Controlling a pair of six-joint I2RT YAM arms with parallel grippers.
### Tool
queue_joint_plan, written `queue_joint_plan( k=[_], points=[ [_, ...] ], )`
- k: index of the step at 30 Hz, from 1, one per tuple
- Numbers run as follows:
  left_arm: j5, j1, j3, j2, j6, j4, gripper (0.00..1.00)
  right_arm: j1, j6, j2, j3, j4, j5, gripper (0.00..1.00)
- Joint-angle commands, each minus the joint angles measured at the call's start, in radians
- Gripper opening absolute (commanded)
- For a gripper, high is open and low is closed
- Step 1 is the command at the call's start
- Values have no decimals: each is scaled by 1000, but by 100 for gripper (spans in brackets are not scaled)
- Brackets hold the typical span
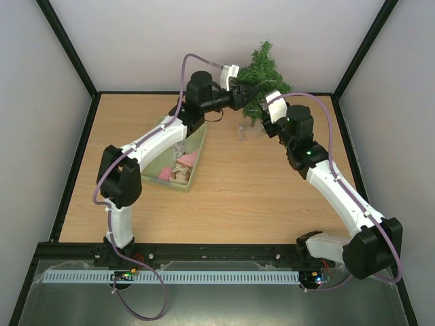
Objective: Decorate the small christmas tree
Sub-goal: Hang the decoration item on the Christmas tree.
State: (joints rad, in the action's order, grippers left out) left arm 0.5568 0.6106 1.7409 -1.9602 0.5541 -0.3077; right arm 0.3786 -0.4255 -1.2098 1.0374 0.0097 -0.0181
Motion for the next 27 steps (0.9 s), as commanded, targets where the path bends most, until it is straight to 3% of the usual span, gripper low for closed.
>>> queue_joint_plan(
  k=[1,27],
  points=[
    [-5,7,40,-25,-46,11,33,-6,0,3,-8,53,13,42],
    [-48,9,72,-81,-95,59,21,-9,-1,-29,-38,110,52,43]
  ],
)
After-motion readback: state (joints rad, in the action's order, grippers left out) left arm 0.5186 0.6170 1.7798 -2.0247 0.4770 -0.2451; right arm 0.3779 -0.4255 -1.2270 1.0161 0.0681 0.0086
